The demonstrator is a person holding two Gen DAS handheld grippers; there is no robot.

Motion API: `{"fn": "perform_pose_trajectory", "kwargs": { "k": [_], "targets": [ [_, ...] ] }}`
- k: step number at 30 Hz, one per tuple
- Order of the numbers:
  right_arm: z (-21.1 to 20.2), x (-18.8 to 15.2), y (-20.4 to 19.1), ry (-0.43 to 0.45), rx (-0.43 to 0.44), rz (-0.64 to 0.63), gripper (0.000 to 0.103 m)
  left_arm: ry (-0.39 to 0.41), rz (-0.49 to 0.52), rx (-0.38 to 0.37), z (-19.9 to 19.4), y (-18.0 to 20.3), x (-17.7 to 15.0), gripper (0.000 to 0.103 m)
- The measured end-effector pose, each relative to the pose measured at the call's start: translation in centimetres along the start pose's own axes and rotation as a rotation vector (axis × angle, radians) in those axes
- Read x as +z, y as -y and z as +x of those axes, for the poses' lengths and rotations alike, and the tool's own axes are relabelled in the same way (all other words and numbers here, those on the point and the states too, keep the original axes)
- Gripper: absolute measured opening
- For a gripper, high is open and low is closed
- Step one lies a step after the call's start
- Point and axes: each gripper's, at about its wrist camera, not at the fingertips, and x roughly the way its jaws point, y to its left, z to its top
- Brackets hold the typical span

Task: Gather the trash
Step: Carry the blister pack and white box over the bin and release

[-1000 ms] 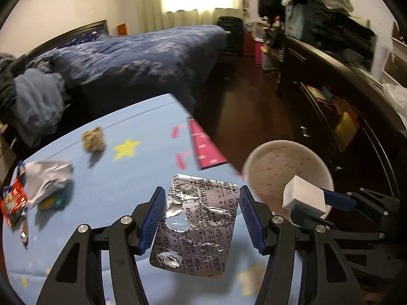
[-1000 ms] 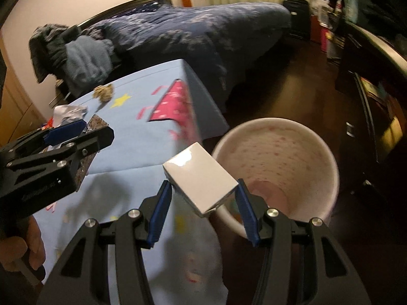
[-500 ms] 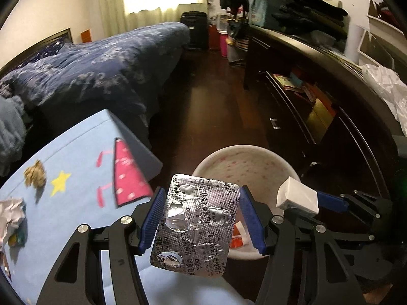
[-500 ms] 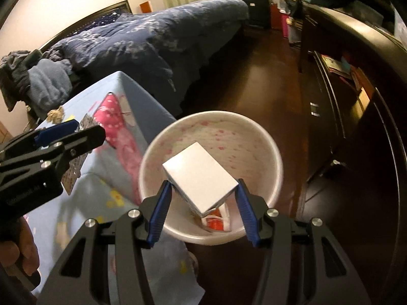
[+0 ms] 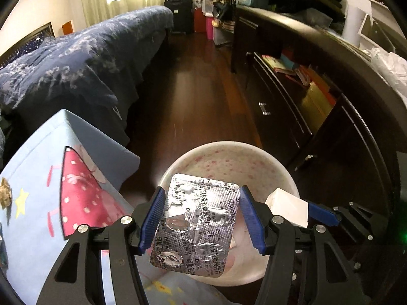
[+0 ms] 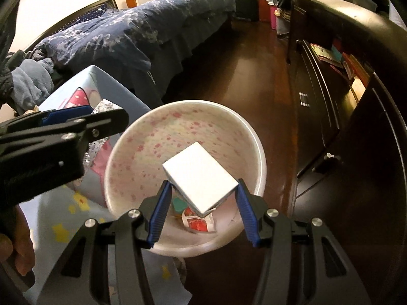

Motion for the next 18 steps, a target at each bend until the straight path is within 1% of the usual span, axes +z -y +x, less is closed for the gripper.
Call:
{"fn": "perform_pose_trajectory", "kwargs": {
  "k": [10,15,18],
  "targets": [
    [2.0,0.4,0.1,-0.024,-0.003,0.003,0.052,-0.072,-0.013,-0.002,2.7,-0.3,0.6,0.06],
    [2.3,0.5,0.2,-0.027,-0.006,0.003,0.052,-0.076,-0.013,-0.001,2.9,-0.3,0.8,0.061],
    [2.3,0.6,0.3,-0.024,-0.007,0.006,0.054,-0.073,-0.011,-0.003,2.9,-0.3,1.0,0.06]
  ]
}}
